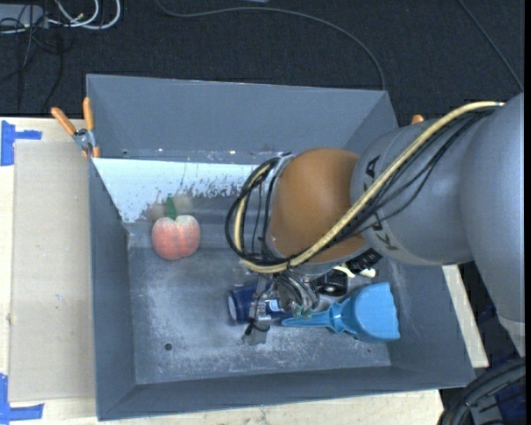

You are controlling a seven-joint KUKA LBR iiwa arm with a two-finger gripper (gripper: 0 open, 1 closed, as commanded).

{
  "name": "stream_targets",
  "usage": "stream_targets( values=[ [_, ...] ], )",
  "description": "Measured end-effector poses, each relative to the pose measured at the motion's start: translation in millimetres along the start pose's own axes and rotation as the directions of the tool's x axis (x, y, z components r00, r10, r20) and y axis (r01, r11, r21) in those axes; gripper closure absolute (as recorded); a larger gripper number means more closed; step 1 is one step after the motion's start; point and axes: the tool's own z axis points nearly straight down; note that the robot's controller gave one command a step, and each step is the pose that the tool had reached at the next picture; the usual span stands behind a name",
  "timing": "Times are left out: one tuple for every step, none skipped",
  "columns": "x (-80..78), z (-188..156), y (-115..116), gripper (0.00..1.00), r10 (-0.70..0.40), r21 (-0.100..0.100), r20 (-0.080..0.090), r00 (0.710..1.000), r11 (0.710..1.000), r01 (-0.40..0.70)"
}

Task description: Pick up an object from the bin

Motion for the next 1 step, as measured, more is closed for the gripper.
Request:
stream_targets(
  values=[
    [-1.7,-4.3,-0.5,0.00,0.004,-0.001,0.007,1.000,1.000,-0.004]
  ],
)
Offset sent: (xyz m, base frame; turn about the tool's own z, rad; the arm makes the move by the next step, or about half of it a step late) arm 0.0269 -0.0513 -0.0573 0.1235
